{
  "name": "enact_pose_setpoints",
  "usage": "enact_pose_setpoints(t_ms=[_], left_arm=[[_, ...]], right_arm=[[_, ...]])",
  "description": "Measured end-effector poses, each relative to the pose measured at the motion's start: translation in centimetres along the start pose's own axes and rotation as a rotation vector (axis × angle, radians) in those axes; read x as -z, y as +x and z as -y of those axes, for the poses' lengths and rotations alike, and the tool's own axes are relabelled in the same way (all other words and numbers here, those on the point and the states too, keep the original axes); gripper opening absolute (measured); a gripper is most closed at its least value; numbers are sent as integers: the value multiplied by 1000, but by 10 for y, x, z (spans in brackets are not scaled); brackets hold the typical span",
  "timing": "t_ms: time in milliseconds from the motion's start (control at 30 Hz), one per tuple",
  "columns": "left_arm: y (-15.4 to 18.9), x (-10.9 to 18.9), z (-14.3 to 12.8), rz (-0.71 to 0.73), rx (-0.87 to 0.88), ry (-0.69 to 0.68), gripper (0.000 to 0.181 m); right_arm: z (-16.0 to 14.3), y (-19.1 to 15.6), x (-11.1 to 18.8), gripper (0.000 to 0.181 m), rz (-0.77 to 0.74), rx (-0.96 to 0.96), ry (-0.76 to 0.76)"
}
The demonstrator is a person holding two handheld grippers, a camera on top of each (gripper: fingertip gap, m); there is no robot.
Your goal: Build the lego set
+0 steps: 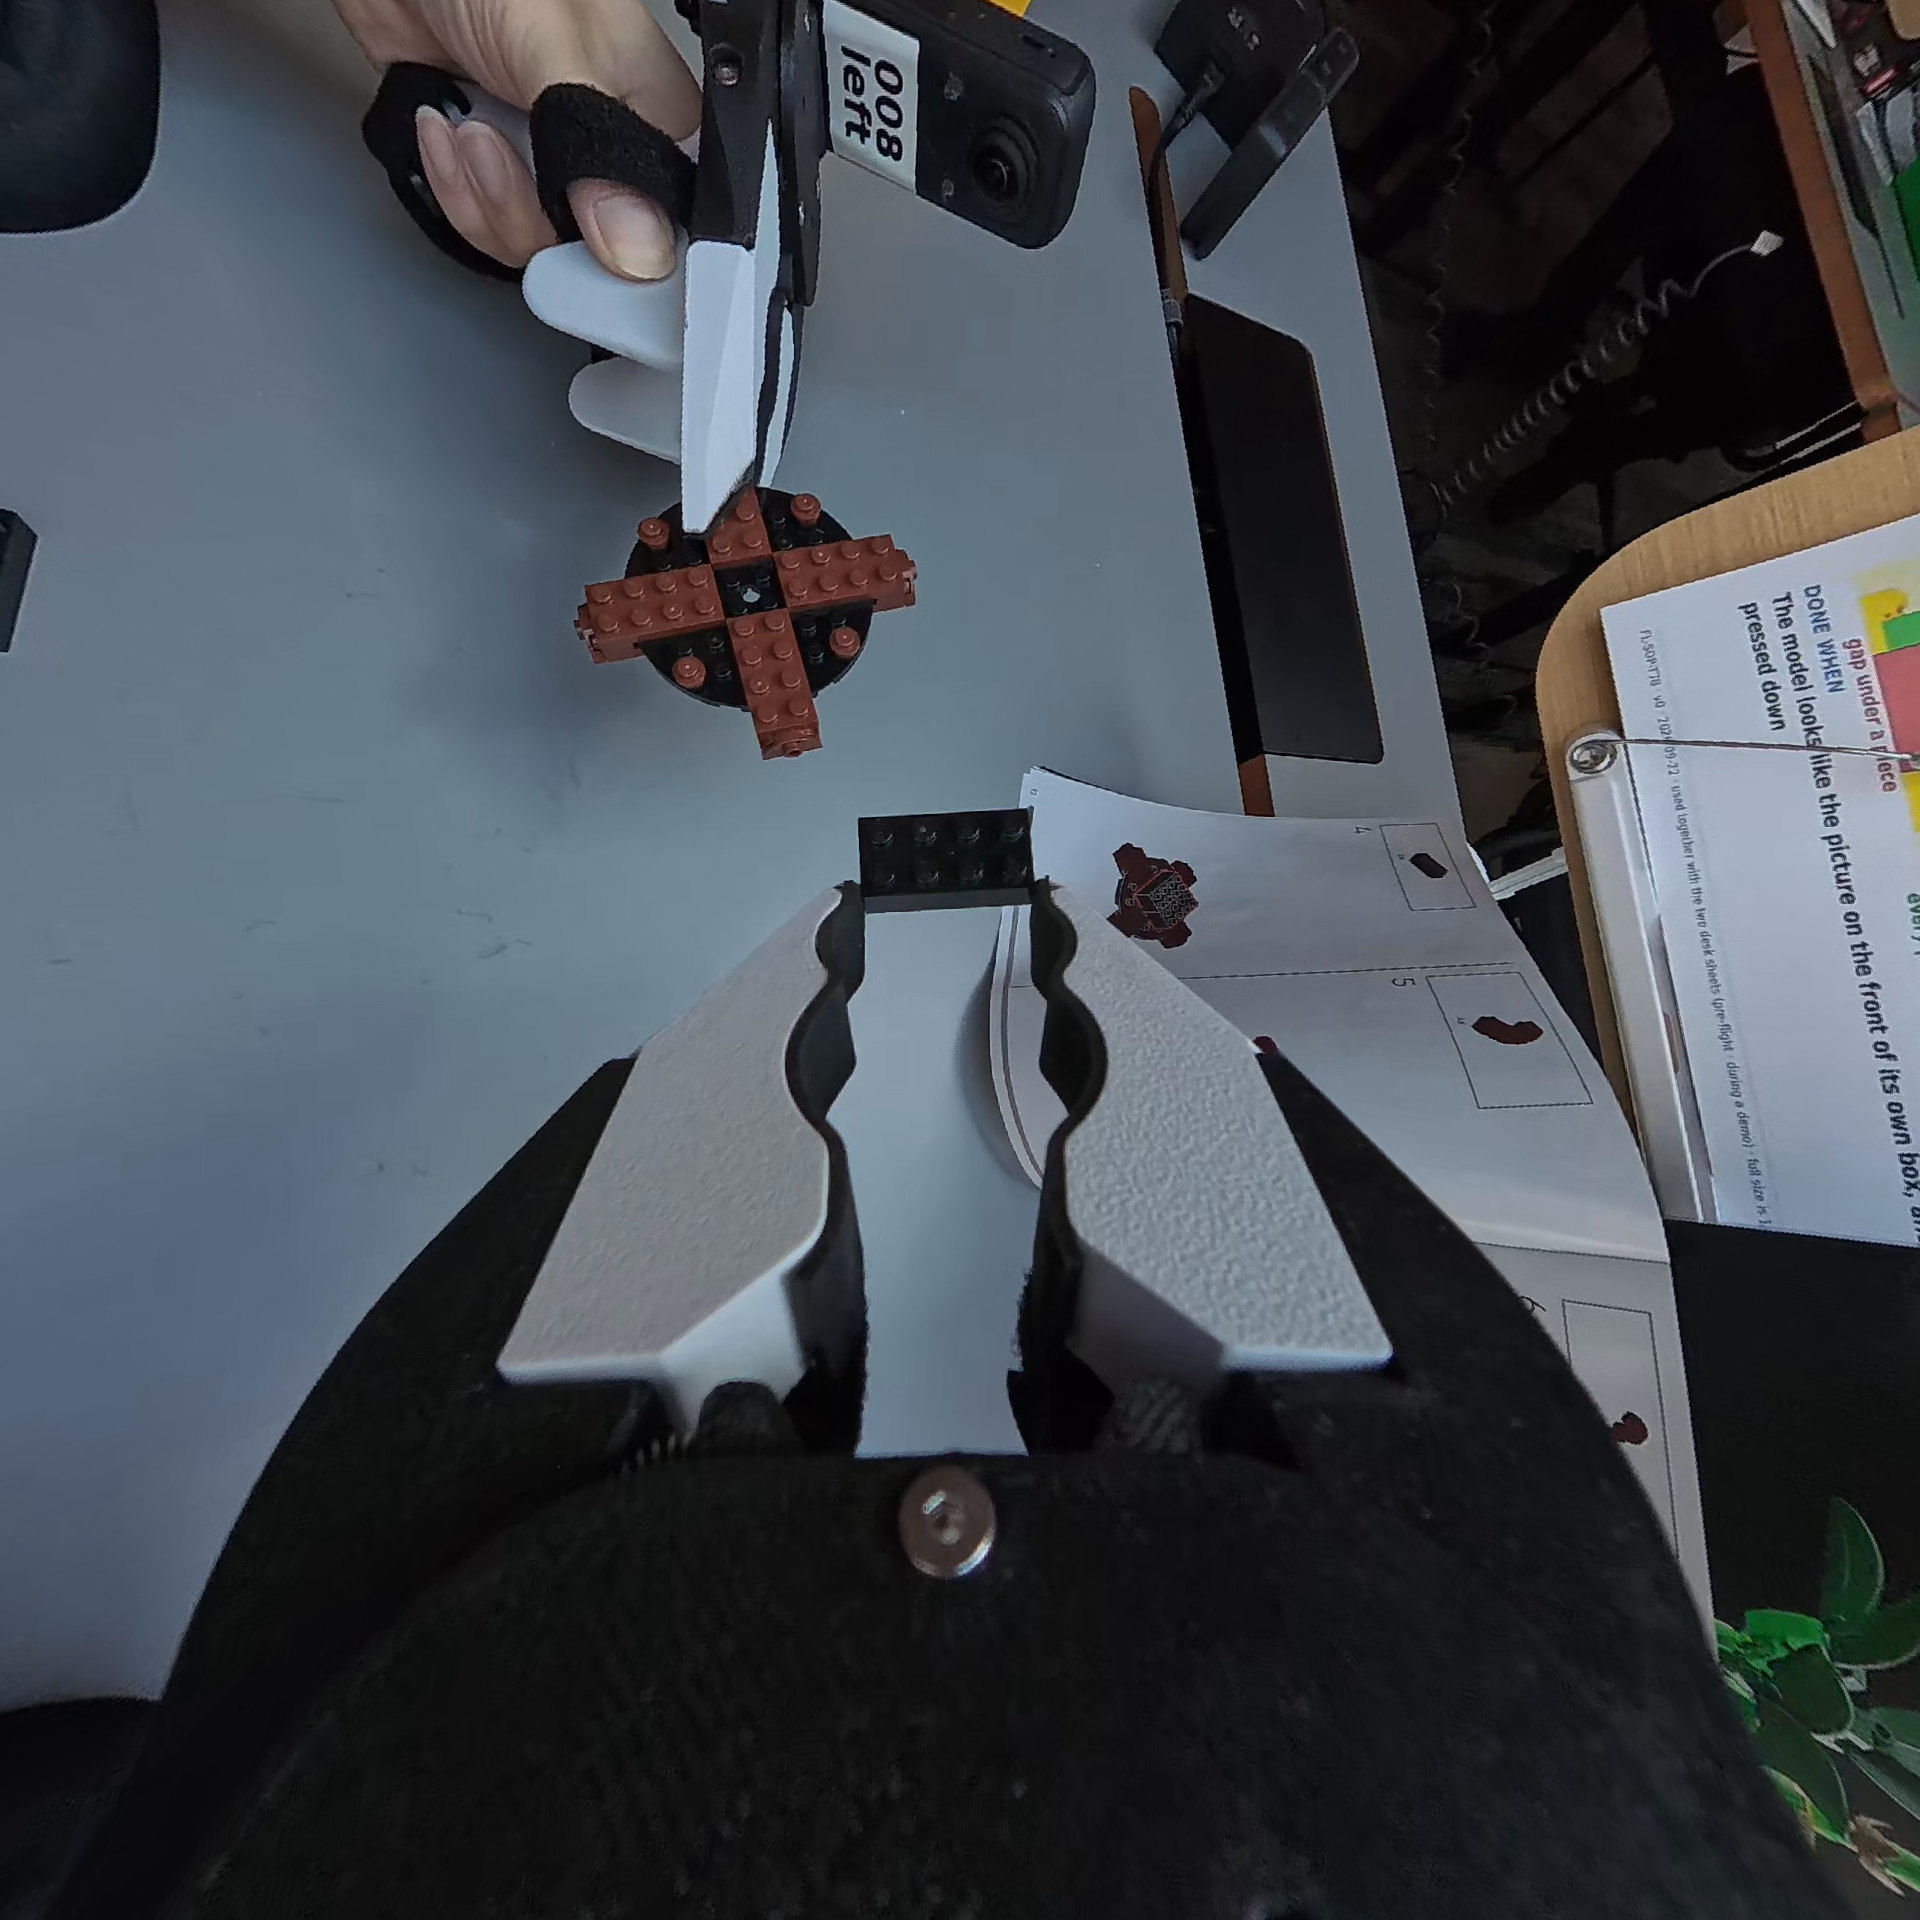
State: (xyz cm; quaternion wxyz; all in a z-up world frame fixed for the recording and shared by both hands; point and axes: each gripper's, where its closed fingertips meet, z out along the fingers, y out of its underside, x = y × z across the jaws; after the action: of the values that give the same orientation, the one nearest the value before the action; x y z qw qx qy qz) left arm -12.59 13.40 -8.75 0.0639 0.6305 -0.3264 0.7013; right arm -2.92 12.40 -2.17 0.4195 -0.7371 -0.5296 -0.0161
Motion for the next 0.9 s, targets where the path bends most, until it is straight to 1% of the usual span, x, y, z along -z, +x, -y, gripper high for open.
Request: enact_pose_setpoints(t_ms=[33, 900], left_arm=[[0, 0, 0, -1, 1, 1, 9], [0, 0, 0, -2, -1, 1, 9]], right_arm=[[0, 0, 0, 31, 0, 0, 1], [1, 1, 1, 31, 0, -16, 20]])
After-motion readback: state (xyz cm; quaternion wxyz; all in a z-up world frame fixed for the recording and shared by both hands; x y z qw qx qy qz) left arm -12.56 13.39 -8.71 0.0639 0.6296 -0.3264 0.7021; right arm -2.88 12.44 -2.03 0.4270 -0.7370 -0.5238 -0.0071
